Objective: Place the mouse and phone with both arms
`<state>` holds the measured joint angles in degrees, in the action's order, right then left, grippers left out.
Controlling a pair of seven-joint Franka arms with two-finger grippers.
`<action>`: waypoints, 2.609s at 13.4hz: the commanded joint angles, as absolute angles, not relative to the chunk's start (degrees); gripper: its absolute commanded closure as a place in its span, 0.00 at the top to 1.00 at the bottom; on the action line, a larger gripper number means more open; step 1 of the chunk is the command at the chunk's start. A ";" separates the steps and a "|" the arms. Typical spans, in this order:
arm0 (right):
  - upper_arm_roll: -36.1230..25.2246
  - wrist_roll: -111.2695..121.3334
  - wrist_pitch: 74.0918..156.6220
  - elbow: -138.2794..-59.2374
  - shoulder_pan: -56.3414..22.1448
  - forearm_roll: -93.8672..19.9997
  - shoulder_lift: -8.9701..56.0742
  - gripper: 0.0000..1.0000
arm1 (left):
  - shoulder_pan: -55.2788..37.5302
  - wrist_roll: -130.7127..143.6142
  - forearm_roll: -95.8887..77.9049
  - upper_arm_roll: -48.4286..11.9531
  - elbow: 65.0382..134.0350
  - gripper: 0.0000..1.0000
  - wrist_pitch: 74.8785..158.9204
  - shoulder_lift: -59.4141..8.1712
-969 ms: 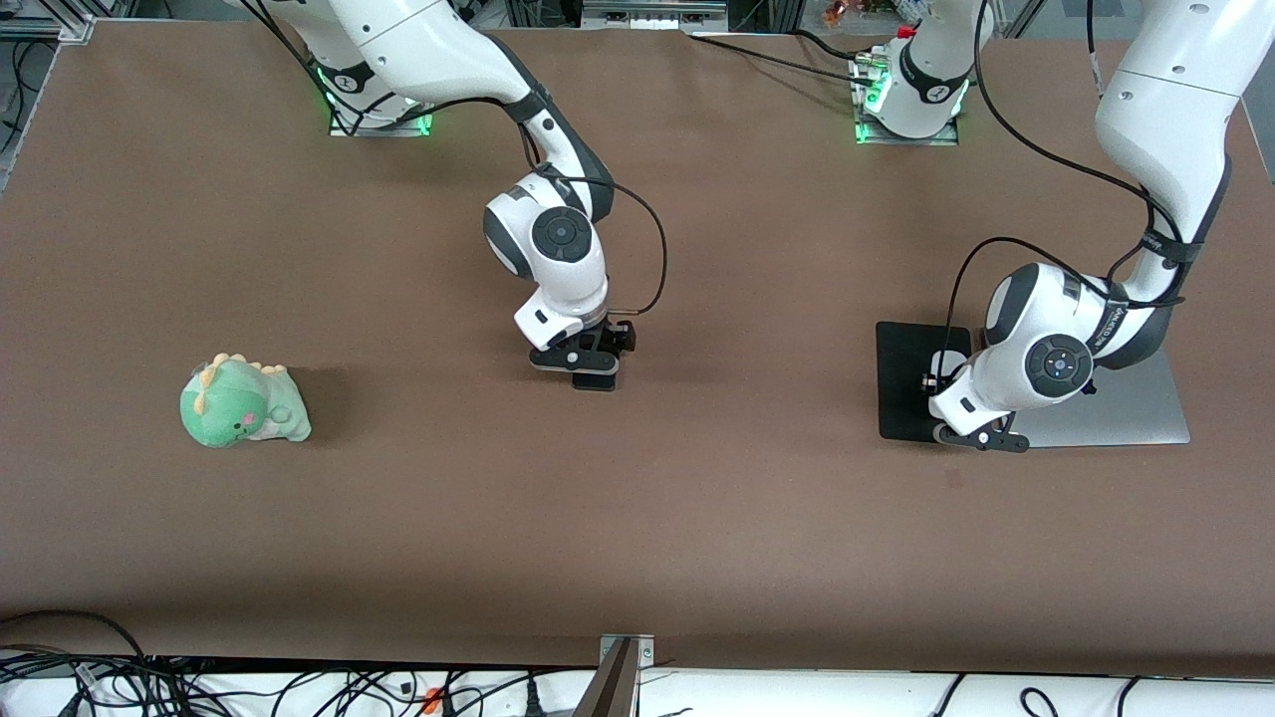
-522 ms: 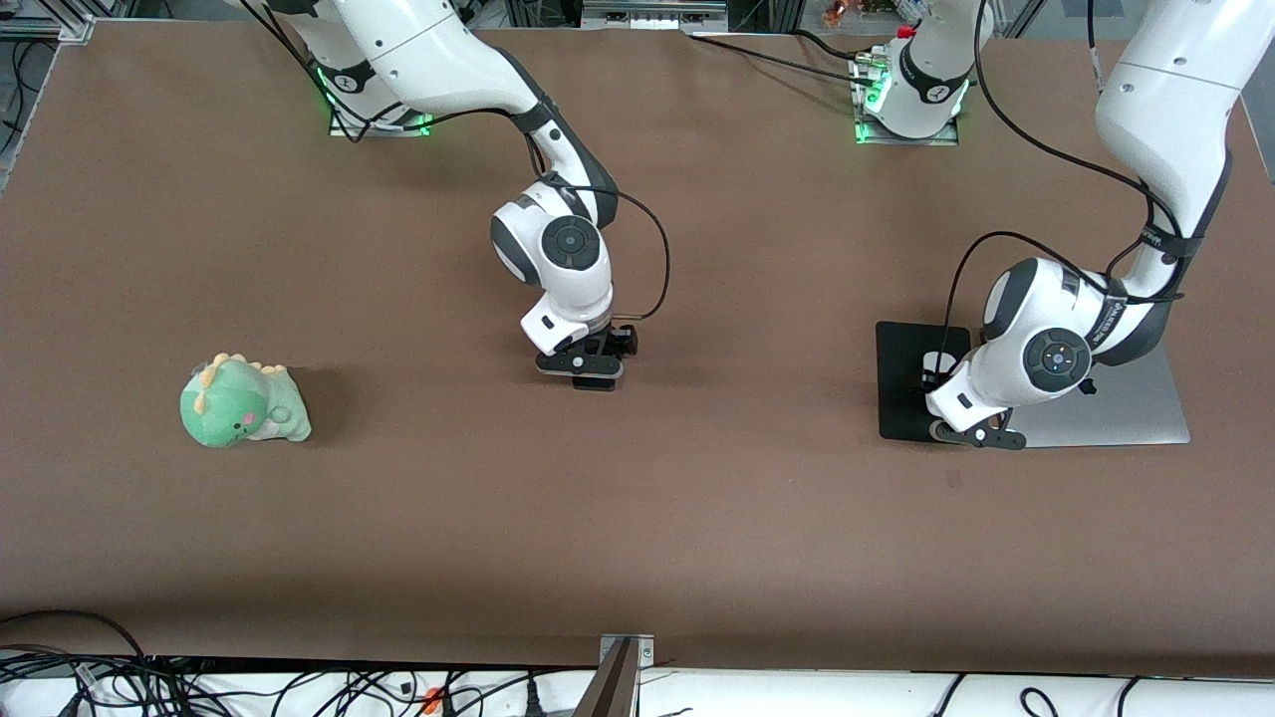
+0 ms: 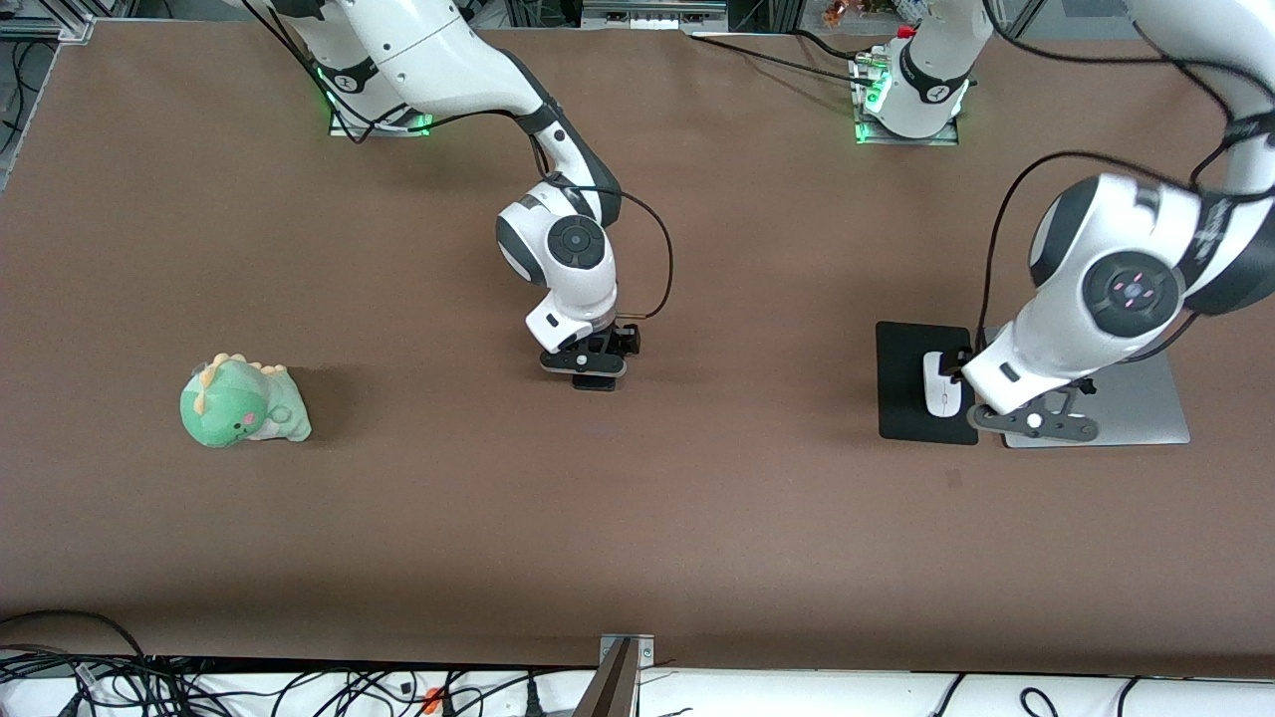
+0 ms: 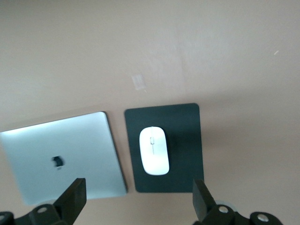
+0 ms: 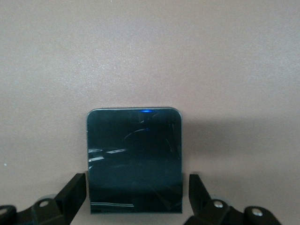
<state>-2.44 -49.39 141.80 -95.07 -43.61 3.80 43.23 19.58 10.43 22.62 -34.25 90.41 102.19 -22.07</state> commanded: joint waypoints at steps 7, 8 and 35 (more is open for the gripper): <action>-7.20 -35.99 131.69 -94.04 -41.06 4.31 37.02 0.49 | 23.38 9.23 13.01 -35.51 74.00 1.00 83.23 -18.11; -7.47 -32.38 129.57 -94.48 -39.04 4.13 35.52 0.49 | 23.55 8.97 12.66 -35.42 73.92 1.00 83.23 -17.84; -7.29 -11.52 112.81 -111.99 -19.86 1.14 2.93 1.00 | -0.17 -2.81 3.52 -3.08 94.75 1.00 94.57 0.88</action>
